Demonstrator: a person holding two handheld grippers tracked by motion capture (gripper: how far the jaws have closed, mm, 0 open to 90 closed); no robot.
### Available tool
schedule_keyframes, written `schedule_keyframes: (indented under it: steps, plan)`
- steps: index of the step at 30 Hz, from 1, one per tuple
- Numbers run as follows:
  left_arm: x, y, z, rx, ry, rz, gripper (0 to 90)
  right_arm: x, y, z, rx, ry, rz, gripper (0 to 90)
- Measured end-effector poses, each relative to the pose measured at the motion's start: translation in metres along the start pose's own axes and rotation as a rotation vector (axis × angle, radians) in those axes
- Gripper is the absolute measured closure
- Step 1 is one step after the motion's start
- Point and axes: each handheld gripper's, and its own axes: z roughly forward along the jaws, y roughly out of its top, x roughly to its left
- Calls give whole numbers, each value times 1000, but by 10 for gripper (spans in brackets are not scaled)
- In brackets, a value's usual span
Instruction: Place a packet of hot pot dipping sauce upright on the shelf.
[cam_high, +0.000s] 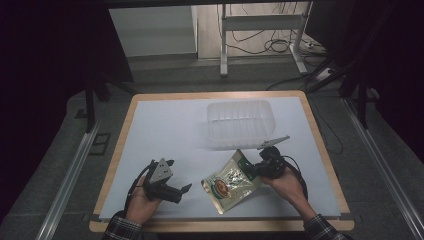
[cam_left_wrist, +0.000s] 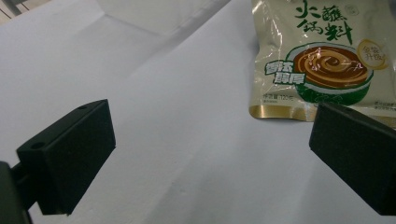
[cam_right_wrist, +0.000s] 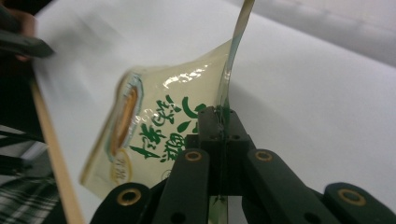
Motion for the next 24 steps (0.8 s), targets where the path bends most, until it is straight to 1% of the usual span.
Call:
schedule_keyframes:
  steps: [1,3,5,6,7,10,11,12,13,15,17,18,20,23,24]
  plan:
    - [0,0,0,-4,2,-4,2,2,3,-4,-6,16,2,893]
    - [1,0,-1,-4,2,-5,2,3,4,-5,-9,21,4,893]
    - [1,0,-1,-4,2,-3,2,7,9,-11,-26,45,9,893]
    - [1,0,-1,-4,2,-5,2,7,9,-11,-26,45,9,893]
    - [0,0,-1,-6,3,-10,2,9,12,-15,-35,62,13,893]
    - [1,0,-1,-6,4,-3,2,11,15,-19,-42,72,21,893]
    - [1,0,-2,-9,6,-5,2,13,19,-23,-49,83,26,893]
    - [1,0,-2,-9,6,-5,2,13,19,-23,-49,83,26,893]
    - [1,0,-2,-10,7,-6,2,16,23,-28,-50,89,43,893]
    - [1,0,-1,-9,6,-6,2,16,24,-30,-53,93,44,894]
    - [1,0,-1,-9,5,-6,2,20,32,-39,-69,105,47,894]
    - [1,0,-1,-9,5,-6,2,20,32,-39,-69,105,47,894]
    - [1,1,-1,-9,4,-6,2,22,37,-44,-82,110,50,894]
    - [1,1,-1,-9,5,-3,2,25,45,-53,-98,103,51,894]
    - [1,1,-1,-9,5,-3,2,25,45,-53,-98,103,51,894]
